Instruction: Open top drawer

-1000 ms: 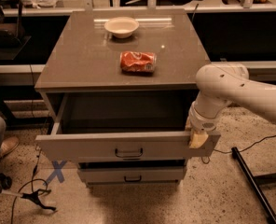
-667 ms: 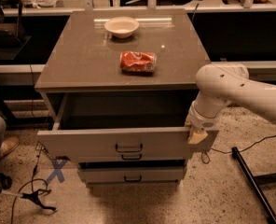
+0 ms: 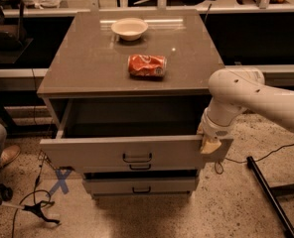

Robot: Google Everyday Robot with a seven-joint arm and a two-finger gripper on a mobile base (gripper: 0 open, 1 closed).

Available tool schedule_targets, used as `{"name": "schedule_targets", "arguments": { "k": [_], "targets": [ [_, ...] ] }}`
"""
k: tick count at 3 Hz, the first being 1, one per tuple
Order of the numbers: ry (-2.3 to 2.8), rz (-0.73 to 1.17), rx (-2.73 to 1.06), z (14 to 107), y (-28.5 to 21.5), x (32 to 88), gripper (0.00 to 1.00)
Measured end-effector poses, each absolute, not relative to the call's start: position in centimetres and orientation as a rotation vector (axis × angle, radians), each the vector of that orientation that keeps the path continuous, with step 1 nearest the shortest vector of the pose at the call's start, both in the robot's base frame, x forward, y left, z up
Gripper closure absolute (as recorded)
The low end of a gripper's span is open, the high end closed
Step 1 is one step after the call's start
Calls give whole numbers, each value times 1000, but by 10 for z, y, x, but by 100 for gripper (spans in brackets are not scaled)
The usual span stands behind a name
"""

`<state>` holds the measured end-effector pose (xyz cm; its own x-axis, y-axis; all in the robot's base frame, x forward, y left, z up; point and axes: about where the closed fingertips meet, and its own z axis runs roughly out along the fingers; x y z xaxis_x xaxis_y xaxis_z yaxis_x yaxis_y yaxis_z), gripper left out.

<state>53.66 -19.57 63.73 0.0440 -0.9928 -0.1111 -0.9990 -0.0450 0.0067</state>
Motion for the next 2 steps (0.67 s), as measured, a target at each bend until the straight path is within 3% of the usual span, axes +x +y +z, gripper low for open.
{"name": "schedule_targets", "arguments": {
  "k": [2],
  "targets": [
    [2121, 136, -2221, 636, -195, 535, 0]
  ]
}}
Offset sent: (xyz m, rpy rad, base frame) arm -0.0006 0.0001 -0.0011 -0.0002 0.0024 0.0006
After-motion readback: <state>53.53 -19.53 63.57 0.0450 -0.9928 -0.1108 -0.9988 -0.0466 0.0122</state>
